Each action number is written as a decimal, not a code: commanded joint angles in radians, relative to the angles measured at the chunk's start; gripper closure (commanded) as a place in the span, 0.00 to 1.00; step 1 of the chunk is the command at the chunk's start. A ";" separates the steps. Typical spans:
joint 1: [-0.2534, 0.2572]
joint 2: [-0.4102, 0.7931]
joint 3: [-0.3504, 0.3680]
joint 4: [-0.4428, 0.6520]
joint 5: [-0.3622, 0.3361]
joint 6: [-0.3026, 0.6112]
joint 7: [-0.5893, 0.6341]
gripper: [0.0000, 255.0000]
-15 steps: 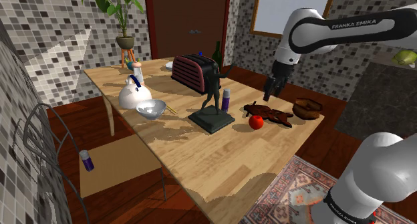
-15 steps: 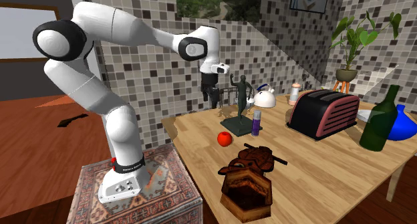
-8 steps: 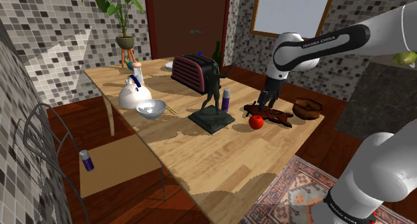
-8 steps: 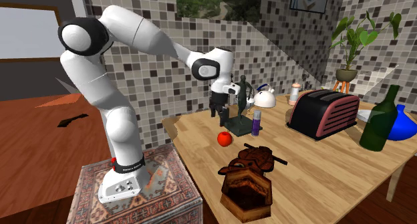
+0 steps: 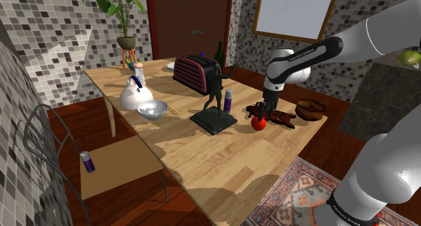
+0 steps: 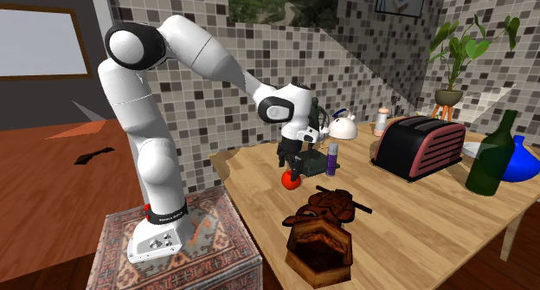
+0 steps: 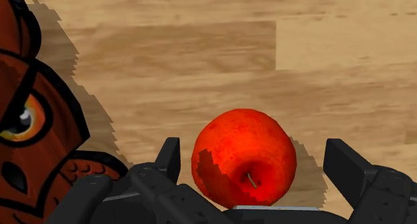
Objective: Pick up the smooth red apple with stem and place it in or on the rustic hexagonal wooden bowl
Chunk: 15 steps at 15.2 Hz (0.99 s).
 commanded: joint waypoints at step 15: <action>0.005 0.038 -0.002 -0.037 0.017 0.072 -0.015 1.00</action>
